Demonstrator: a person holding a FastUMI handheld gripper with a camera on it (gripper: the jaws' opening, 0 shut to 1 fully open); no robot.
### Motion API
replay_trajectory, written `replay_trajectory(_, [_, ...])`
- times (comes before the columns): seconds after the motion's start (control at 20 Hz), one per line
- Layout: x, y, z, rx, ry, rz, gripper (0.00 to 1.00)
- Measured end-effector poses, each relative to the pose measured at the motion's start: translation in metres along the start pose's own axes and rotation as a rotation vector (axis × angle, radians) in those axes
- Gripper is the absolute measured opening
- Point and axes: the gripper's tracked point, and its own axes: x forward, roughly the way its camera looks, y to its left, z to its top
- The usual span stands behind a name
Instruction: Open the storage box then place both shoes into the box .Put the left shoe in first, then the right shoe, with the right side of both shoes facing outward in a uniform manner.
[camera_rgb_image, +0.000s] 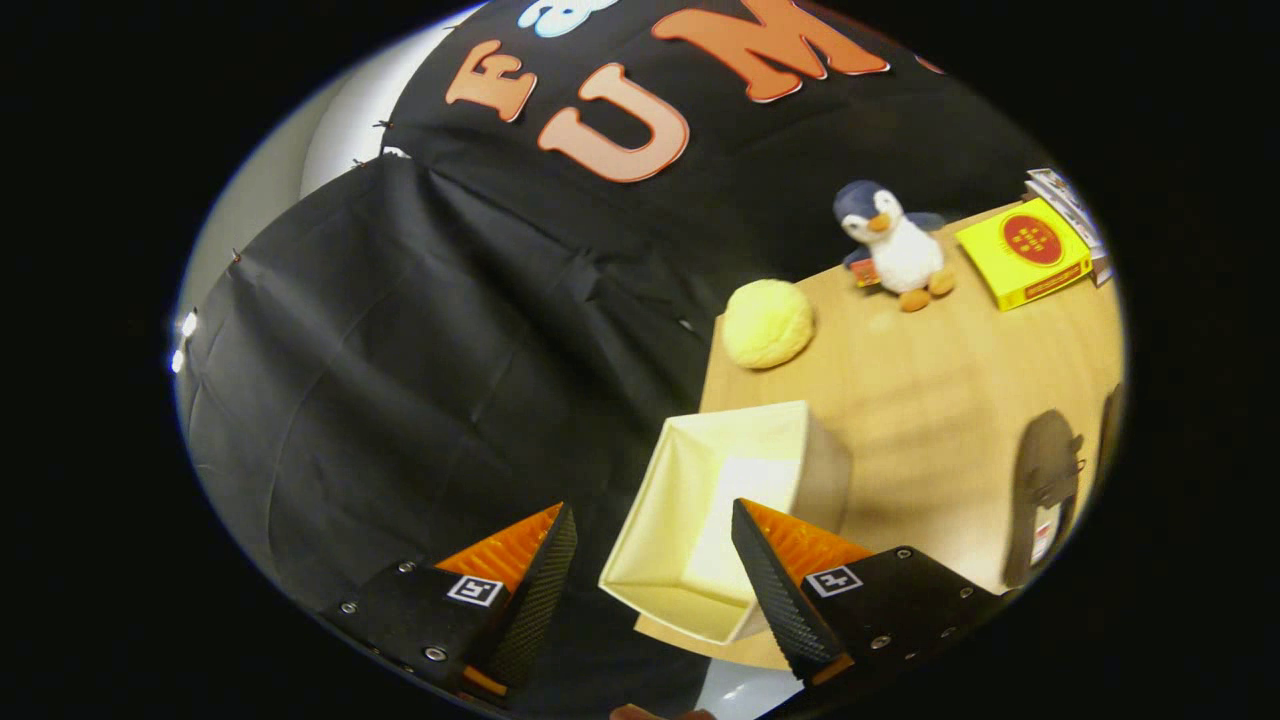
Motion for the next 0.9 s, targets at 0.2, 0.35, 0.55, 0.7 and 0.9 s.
replay_trajectory(0.2, [-0.041, -0.072, -0.006, -0.103, -0.017, -0.166, 0.94])
replay_trajectory(0.35, [-0.074, -0.128, -0.014, -0.169, -0.013, -0.288, 0.94])
replay_trajectory(0.55, [-0.1, -0.2, -0.033, -0.203, 0.042, -0.417, 0.93])
replay_trajectory(0.7, [-0.119, -0.255, -0.043, -0.208, 0.071, -0.515, 0.93])
replay_trajectory(0.9, [-0.116, -0.316, -0.061, -0.187, 0.133, -0.545, 0.89])
